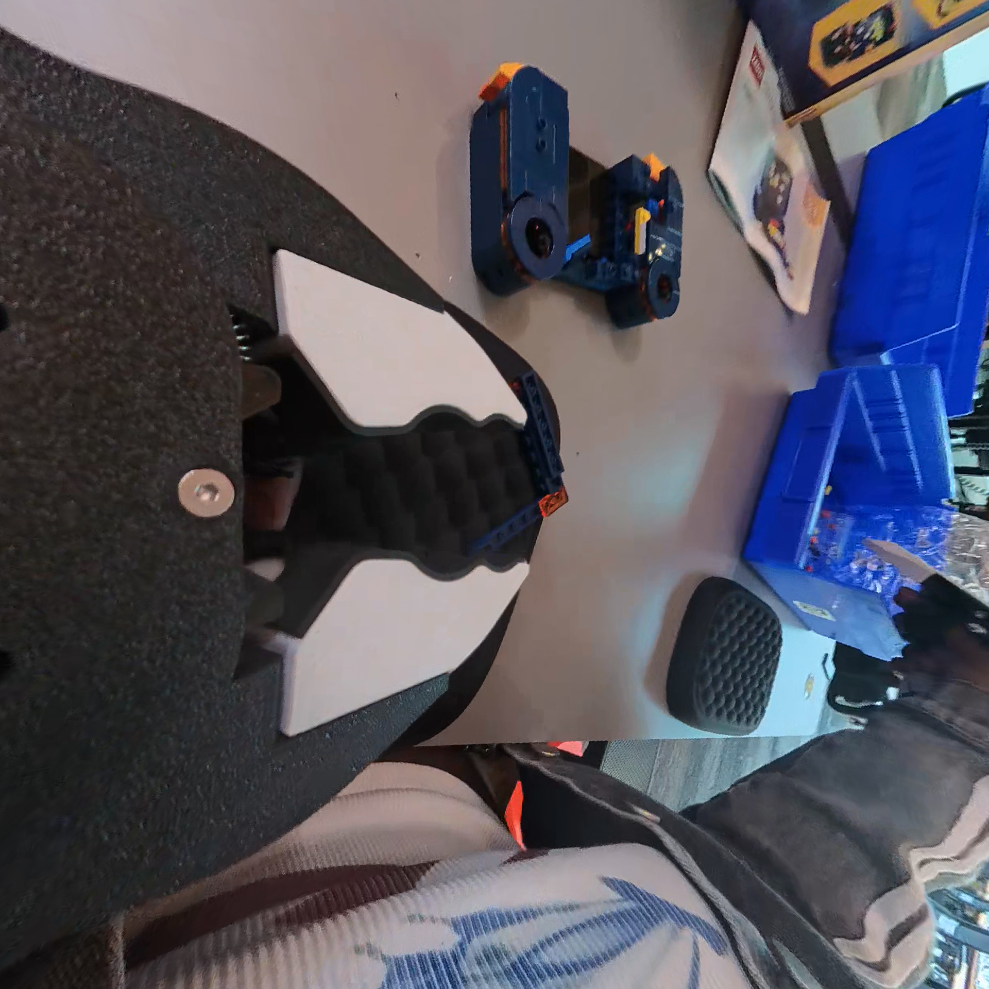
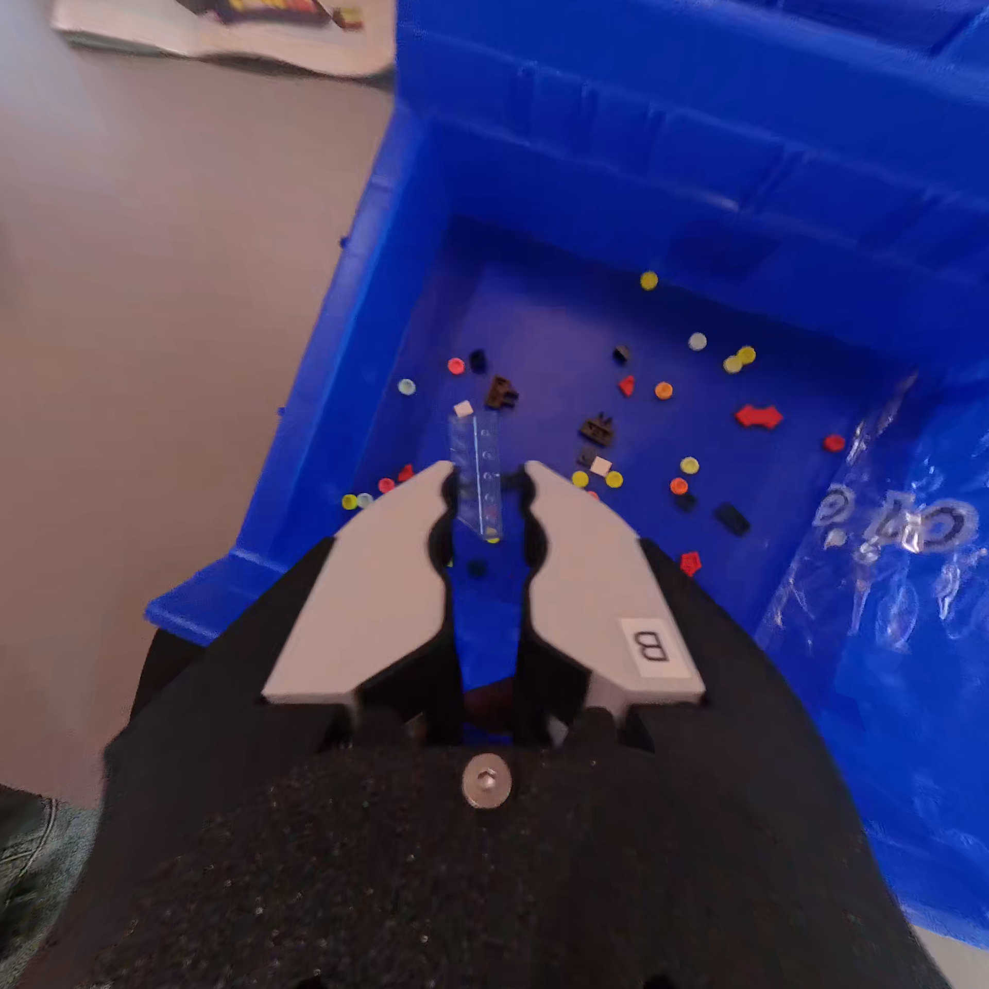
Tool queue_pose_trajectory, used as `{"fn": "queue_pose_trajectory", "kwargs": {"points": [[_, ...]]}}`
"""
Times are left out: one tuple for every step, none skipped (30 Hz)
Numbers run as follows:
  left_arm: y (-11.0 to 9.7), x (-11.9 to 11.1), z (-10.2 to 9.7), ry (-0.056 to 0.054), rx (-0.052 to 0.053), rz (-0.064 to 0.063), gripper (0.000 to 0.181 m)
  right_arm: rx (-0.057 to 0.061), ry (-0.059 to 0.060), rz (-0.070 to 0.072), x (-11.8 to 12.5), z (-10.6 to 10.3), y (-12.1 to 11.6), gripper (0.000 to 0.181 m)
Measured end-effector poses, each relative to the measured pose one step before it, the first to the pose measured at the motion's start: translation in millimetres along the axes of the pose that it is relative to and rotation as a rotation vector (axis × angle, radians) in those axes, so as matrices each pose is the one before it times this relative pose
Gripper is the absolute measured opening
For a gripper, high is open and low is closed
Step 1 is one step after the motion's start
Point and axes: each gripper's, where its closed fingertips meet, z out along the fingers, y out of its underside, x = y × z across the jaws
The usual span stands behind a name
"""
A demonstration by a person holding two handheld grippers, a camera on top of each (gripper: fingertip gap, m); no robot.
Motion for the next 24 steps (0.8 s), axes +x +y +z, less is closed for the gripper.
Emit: {"fn": "queue_pose_trajectory", "kwargs": {"points": [[2.41, 1.55, 1.23, 0.0056, -0.0158, -0.0004, 0.043, -0.0216, 0.0391, 0.0103, 5.93, 0.47, 0.73, 0.041], [2.02, 1.30, 1.04, 0.0038, -0.0160, -0.0028, 0.044, 0.0038, 0.0516, -0.0100, 4.54, -1.81, -3.02, 0.048], [1.75, 0.69, 0.88, 0.0004, -0.0143, -0.0048, 0.044, 0.0410, 0.0356, -0.0312, -1.71, -4.18, -7.95, 0.047], [1.15, 0.79, 0.81, 0.0014, -0.0095, -0.0068, 0.045, 0.0763, 0.0031, -0.0553, -10.96, -5.68, -13.01, 0.046], [1.08, 1.18, 1.16, 0.0035, -0.0072, -0.0099, 0.045, 0.1006, -0.0458, -0.0812, -22.26, -5.50, -16.94, 0.045], [1.44, 0.61, 1.41, 0.0005, -0.0094, -0.0132, 0.045, 0.1126, -0.0946, -0.0956, -32.83, -2.61, -19.45, 0.044], [1.46, 0.13, 1.87, -0.0024, -0.0122, -0.0144, 0.046, 0.1020, -0.1345, -0.0969, -40.65, 2.64, -18.80, 0.045], [1.32, 0.69, 2.08, 0.0012, -0.0130, -0.0120, 0.045, 0.0675, -0.1662, -0.0914, -45.11, 8.74, -14.09, 0.046], [1.02, 0.77, 2.26, 0.0028, -0.0113, -0.0111, 0.045, 0.0351, -0.1602, -0.0700, -41.75, 15.38, -9.63, 0.044], [0.68, -0.30, 2.38, -0.0045, -0.0111, -0.0095, 0.043, 0.0074, -0.1255, -0.0380, -33.00, 20.57, -5.05, 0.043], [0.87, -0.06, 2.55, -0.0034, -0.0122, -0.0026, 0.040, -0.0071, -0.1038, -0.0057, -25.73, 23.32, -2.30, 0.040], [1.18, 1.06, 2.62, 0.0030, -0.0149, 0.0049, 0.037, -0.0045, -0.1013, 0.0196, -22.13, 23.59, -1.72, 0.037], [0.50, 1.51, 2.35, 0.0042, -0.0114, 0.0087, 0.034, 0.0014, -0.0875, 0.0401, -16.64, 22.59, -1.82, 0.036], [0.33, 0.83, 2.24, -0.0004, -0.0086, 0.0068, 0.029, -0.0088, -0.0617, 0.0485, -10.15, 19.82, -0.16, 0.036], [1.34, -0.39, 2.11, -0.0057, -0.0148, 0.0026, 0.023, -0.0257, -0.0302, 0.0393, -3.98, 15.97, 1.72, 0.037], [2.42, -1.01, 2.13, -0.0071, -0.0214, -0.0005, 0.021, -0.0190, 0.0076, 0.0264, 1.40, 13.02, 0.75, 0.037], [0.92, 0.48, 1.40, 0.0055, -0.0117, 0.0013, 0.022, -0.0079, 0.0177, 0.0148, 1.58, 11.21, -1.02, 0.037], [-1.04, 0.58, 0.16, 0.0071, 0.0060, -0.0006, 0.024, -0.0149, -0.0001, 0.0058, -1.90, 9.56, 0.17, 0.035], [-1.90, -0.46, -1.11, 0.0051, 0.0151, -0.0098, 0.025, -0.0311, -0.0030, -0.0077, -2.92, 8.06, 2.67, 0.027], [-2.92, -1.86, -2.12, 0.0022, 0.0260, -0.0223, 0.026, -0.0264, 0.0174, -0.0283, -0.40, 5.79, 2.22, 0.014], [-4.40, -4.86, -3.46, -0.0136, 0.0375, -0.0299, 0.029, 0.0120, 0.0090, -0.0495, -2.34, 3.01, -2.91, 0.010], [-6.21, -6.13, -5.27, -0.0195, 0.0522, -0.0224, 0.026, 0.0153, 0.0094, -0.0614, -2.09, 1.91, -2.61, 0.010], [-7.10, -9.79, -6.34, -0.0449, 0.0601, -0.0159, 0.033, 0.0148, 0.0107, -0.0628, -0.78, 1.27, -1.14, 0.010], [-4.69, -7.85, -6.80, -0.0311, 0.0398, 0.0071, 0.032, 0.0291, 0.0160, -0.0470, 1.18, 0.58, -1.68, 0.010]]}}
